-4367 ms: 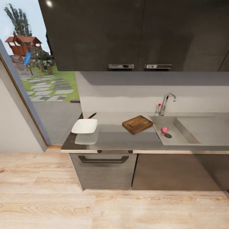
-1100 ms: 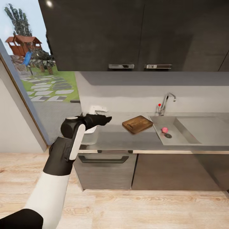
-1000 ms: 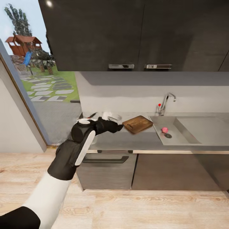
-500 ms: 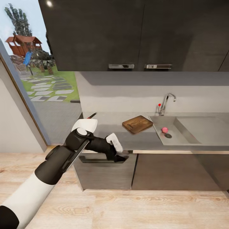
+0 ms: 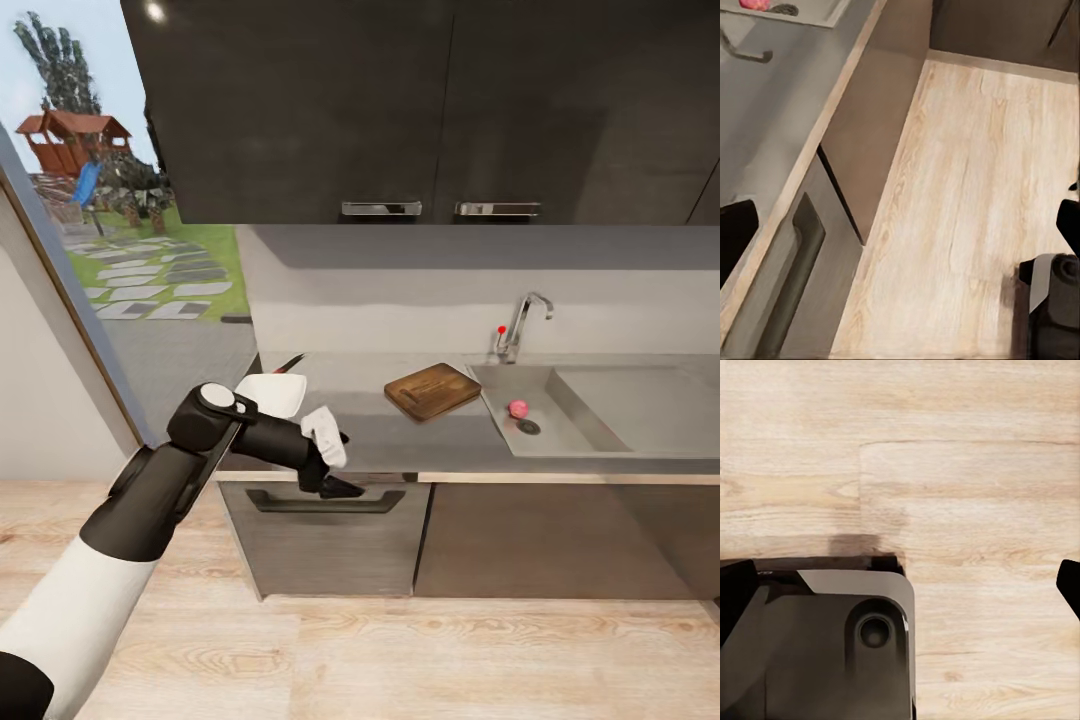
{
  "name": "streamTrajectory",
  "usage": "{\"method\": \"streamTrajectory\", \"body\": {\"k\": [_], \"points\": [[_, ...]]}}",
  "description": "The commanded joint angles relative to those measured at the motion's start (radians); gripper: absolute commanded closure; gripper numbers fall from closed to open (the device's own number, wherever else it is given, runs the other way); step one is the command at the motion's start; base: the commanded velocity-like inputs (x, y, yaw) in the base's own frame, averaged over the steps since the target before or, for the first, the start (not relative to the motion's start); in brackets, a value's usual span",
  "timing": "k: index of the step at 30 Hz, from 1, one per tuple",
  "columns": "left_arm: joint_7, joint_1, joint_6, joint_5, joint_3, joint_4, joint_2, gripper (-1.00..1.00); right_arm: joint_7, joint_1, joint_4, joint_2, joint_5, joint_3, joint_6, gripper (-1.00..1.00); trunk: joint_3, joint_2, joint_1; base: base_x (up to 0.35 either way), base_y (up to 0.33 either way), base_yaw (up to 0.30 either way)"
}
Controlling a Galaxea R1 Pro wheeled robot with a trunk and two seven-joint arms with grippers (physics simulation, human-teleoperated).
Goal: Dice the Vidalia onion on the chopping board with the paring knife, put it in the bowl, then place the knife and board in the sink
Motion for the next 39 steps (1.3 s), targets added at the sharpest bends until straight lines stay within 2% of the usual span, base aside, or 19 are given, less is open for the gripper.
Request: {"method": "streamTrajectory", "body": {"k": [1,3,6,18,23,25,28,31,35,39], "points": [[-0.025,-0.001,0.005,-0.064,0.001,-0.001,-0.001,-1.0,-0.007,-0.001,-0.002,-0.001,-0.01,0.008,0.003,-1.0,-0.002,-0.002,0.001,0.0,0.0,0.0],[-0.05,-0.001,0.002,-0.103,0.002,-0.001,-0.003,-1.0,-0.007,0.0,-0.002,0.0,-0.01,0.009,0.003,-1.0,-0.002,-0.002,0.001,0.003,0.0,0.0],[-0.098,-0.001,-0.001,-0.128,0.002,-0.001,-0.003,-1.0,-0.006,-0.001,-0.002,0.0,-0.011,0.01,0.003,-1.0,-0.002,-0.002,0.001,0.131,0.0,0.0],[-0.118,-0.001,0.0,-0.135,0.003,-0.001,-0.007,-1.0,-0.004,0.0,0.0,0.003,-0.013,0.015,0.003,-1.0,-0.002,-0.002,0.001,0.31,0.0,0.0],[-0.118,-0.001,0.0,-0.135,0.002,-0.001,-0.022,-1.0,-0.003,0.0,0.003,0.002,-0.016,0.011,0.009,-1.0,-0.002,-0.002,0.001,0.326,0.0,0.0],[-0.118,-0.001,0.0,-0.135,0.002,0.001,-0.03,-1.0,-0.001,0.0,0.047,0.0,-0.019,0.01,0.012,-1.0,-0.002,-0.002,0.001,0.331,0.0,0.0],[-0.117,-0.001,-0.001,-0.136,0.001,0.003,-0.043,-1.0,0.003,0.0,0.162,0.001,-0.035,0.008,0.01,-1.0,-0.002,-0.002,0.001,0.331,0.0,0.0],[-0.117,-0.001,-0.002,-0.137,0.0,0.005,-0.05,-1.0,0.013,0.0,0.249,0.003,-0.071,0.008,0.008,-1.0,-0.002,-0.002,0.001,0.33,0.0,0.0],[-0.117,-0.001,-0.002,-0.137,0.0,0.004,-0.051,-1.0,0.049,0.0,0.277,0.003,-0.116,0.008,0.008,-1.0,-0.002,-0.002,0.001,0.239,0.0,-0.016],[-0.118,-0.001,-0.001,-0.138,-0.002,0.002,-0.05,-1.0,0.076,0.0,0.293,0.006,-0.134,0.009,0.008,-1.0,-0.002,-0.002,0.001,0.054,0.0,-0.175]]}}
